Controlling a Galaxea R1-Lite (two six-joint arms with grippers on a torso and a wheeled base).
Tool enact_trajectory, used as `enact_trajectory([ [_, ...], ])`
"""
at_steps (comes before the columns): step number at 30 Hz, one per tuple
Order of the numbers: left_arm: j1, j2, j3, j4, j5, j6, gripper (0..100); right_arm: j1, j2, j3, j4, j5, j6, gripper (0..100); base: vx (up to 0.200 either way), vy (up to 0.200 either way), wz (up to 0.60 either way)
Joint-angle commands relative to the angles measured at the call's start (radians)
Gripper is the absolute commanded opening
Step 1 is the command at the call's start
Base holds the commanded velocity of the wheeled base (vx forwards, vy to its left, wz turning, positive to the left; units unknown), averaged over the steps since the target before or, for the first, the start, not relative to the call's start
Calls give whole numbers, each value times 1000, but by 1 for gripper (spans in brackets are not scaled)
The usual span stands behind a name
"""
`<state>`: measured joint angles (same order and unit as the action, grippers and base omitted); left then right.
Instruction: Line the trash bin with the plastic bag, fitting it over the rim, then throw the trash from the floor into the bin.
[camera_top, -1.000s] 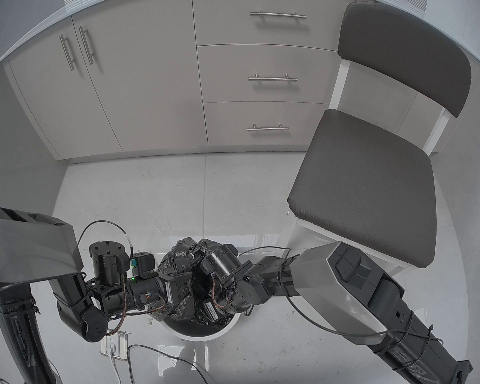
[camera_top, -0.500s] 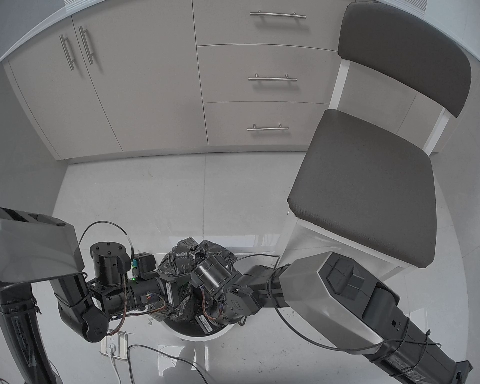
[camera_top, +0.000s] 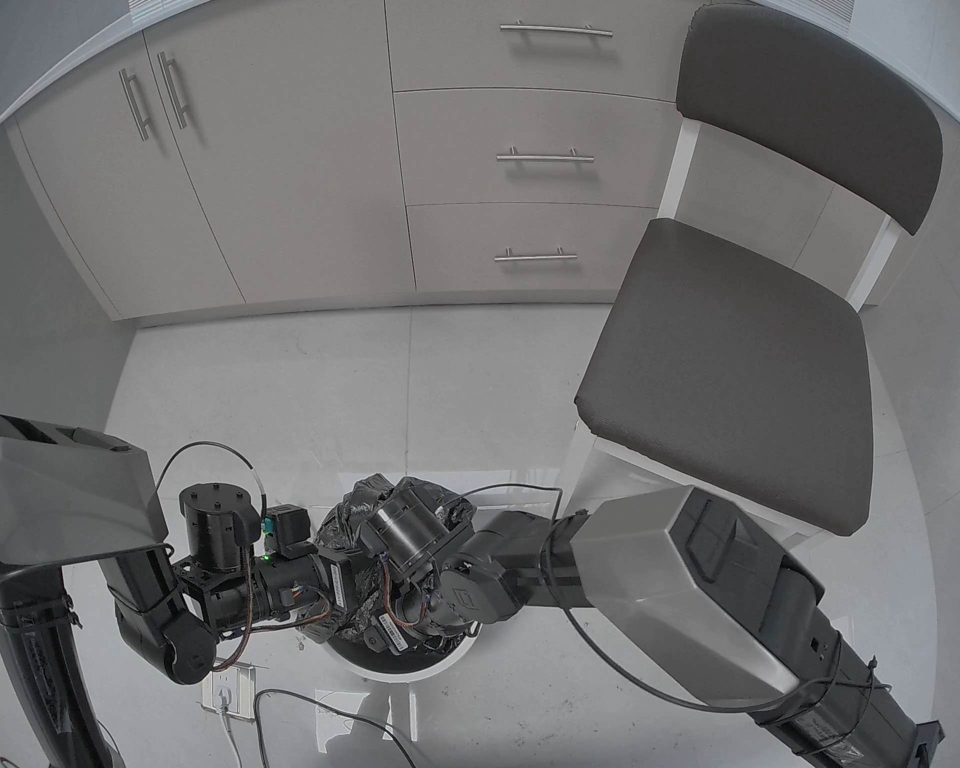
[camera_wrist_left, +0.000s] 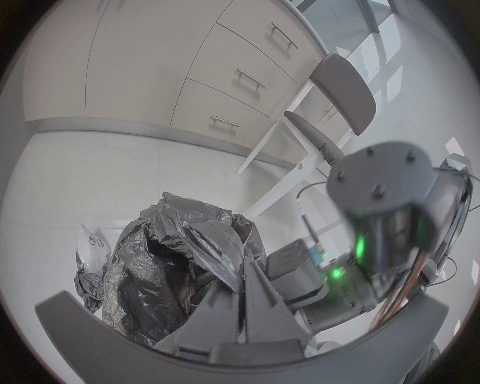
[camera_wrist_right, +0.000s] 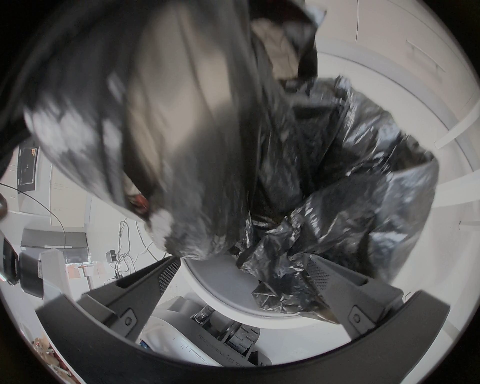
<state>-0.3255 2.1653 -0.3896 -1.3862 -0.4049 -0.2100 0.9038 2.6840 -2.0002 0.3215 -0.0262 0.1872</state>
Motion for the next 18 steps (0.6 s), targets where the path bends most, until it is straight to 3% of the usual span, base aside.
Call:
enact_trajectory([
  [1,-4,-4,-5,-1,0,-2,0,1,-82,0,33,-18,1,100,0,0,0],
  [10,-3,-2,-3,-1,0,-2,0,-29,-118,0,59,-83,-6,100,0,0,0],
  [18,-3,2,-8,-1,0,-2,0,-80,-119,0,57,-98,-12,100,0,0,0],
])
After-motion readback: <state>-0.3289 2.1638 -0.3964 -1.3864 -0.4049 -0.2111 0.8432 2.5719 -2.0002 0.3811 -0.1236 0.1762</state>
